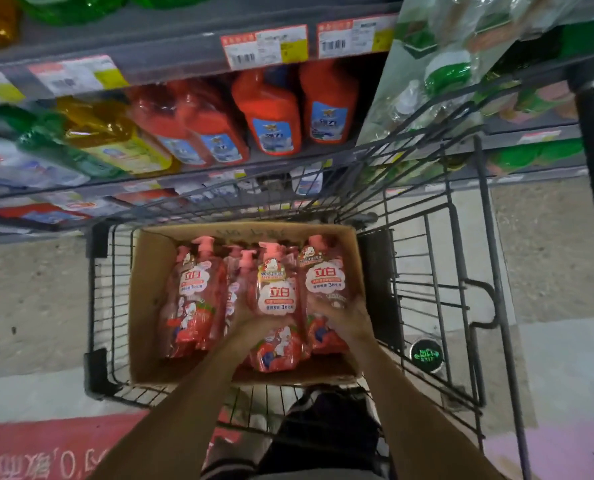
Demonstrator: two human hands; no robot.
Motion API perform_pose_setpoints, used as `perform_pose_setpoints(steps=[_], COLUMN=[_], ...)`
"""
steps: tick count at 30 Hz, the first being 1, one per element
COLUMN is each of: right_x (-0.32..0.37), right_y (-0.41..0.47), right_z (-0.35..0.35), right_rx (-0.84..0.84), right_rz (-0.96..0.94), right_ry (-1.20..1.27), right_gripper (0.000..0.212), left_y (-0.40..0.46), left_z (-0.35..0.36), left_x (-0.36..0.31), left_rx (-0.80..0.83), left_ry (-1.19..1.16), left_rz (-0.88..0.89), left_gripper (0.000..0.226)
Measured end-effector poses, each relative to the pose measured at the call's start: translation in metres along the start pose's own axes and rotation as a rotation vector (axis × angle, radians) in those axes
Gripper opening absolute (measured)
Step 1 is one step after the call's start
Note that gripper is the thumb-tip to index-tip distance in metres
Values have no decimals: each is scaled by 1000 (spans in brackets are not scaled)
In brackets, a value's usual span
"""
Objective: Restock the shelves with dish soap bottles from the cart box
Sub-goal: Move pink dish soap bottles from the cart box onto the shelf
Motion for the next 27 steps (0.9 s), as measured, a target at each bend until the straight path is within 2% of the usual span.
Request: perform_pose_setpoints(steps=[2, 5, 6, 8, 9, 13, 15, 17, 20, 23, 27], right_x=[-5, -17, -18, -11, -5, 27, 41, 56, 76, 94, 113], right_y=[-14, -32, -38, -57, -67, -118, -146, -175, -212, -258, -316], right_z=[5, 23, 29, 39, 45, 72, 90, 114, 152, 192, 253], right_rx=[4, 38, 48, 75, 88, 166, 185, 214, 253, 290, 342], right_rz=[-57, -126, -144, -199, -227, -390, -467, -543, -661, -762, -869], right_ry=[25, 45, 53, 80, 79, 119, 140, 133, 92, 28, -28], right_gripper=[107, 102, 101, 93, 90, 58, 49, 54, 78, 71, 61], left_y=[-13, -33, -43, -56, -63, -102, -122, -141, -172, -202, -246], left_z=[-11, -30, -39, -59, -69, -121, -148, -177, -228, -282, -352], left_x=[14, 32, 36, 47, 53, 69, 79, 92, 114, 144, 182], left_rx=[0, 35, 44, 59, 59, -7, -40, -71, -120, -171, -298], left_ry=[-72, -166, -221, -307, -340, -476, -543, -620, -711, -743, -760], left_rz=[-6, 59, 76, 106, 138, 273, 375, 448, 550, 653, 750], left_gripper=[127, 70, 66, 87, 91, 76, 80, 76, 67, 75, 65])
Point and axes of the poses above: each hand's wrist, its own y-axis towards the middle knuckle, its own z-axis out of the palm, x = y × z, the point moved 4 cm from there along y, towards the middle knuckle, and after that the axes turned 4 degrees about -z, right-handed, at the moved point
